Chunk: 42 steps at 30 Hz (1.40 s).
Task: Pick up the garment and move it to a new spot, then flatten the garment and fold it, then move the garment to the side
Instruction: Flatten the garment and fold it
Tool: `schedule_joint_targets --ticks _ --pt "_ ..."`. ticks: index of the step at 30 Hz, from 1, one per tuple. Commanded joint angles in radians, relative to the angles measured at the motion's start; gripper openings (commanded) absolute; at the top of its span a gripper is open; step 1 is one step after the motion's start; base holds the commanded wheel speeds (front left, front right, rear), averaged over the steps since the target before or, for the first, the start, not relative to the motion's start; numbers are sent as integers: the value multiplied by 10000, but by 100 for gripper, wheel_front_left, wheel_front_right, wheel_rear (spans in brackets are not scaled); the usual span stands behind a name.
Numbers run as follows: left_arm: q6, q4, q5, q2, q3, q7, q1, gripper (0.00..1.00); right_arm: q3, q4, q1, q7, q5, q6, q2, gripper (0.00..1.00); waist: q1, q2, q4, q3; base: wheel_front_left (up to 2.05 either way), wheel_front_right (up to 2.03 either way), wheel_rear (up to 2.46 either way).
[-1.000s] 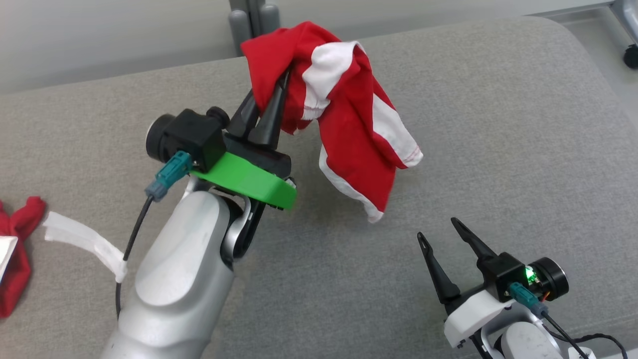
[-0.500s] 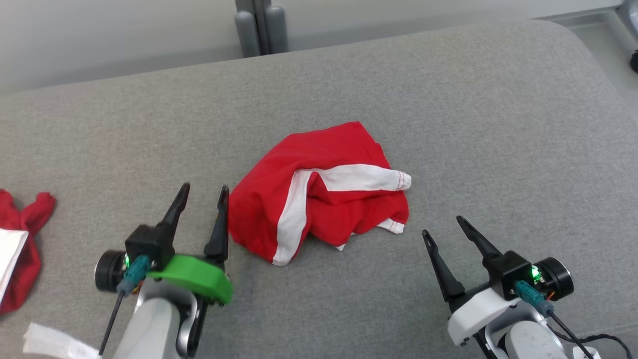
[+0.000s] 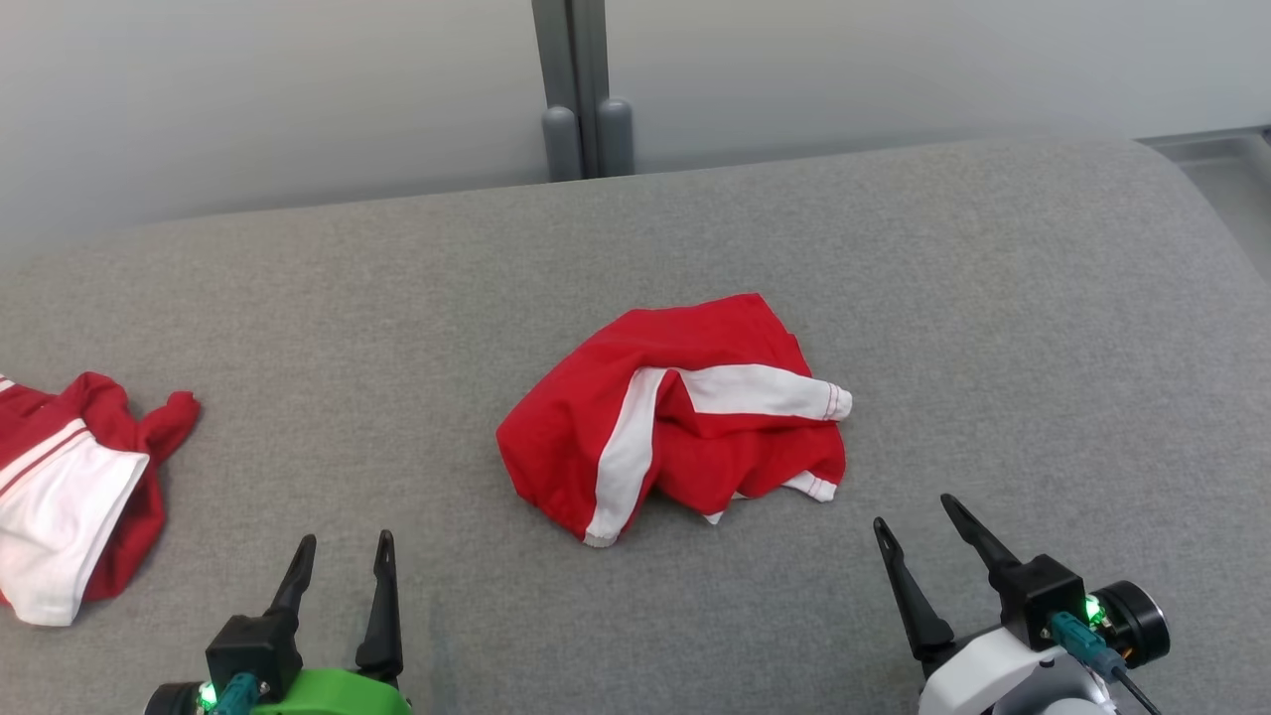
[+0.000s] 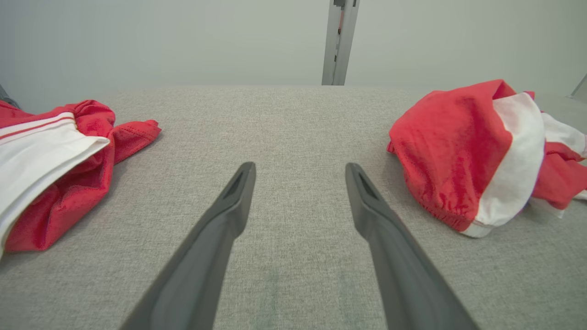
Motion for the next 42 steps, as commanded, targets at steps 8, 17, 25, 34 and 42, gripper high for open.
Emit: schedule_joint_targets --ticks 8,17,25,34,42 --pt "-23 -116 72 -190 -13 1 220 100 -118 110 138 -3 -42 -14 -38 100 0 -1 285 -101 0 0 0" --pt "-23 -245 -59 -218 -360 1 -410 100 -364 659 -1470 -3 -795 -14 -38 100 0 -1 610 681 0 0 0" --pt "-23 -339 -293 -223 -823 1 -998 100 -677 2086 -3133 -3 -1090 -14 -38 100 0 -1 1096 1486 0 0 0" --pt "-23 -468 -484 -224 -941 1 -1416 100 -898 3537 -4009 -3 -584 -14 -39 55 0 -1 1495 1994 0 0 0" --pt "-23 -416 -574 -227 -1048 1 -1430 100 -963 2290 -3953 -2 -743 -14 -44 0 0 -1 1595 1901 0 0 0"
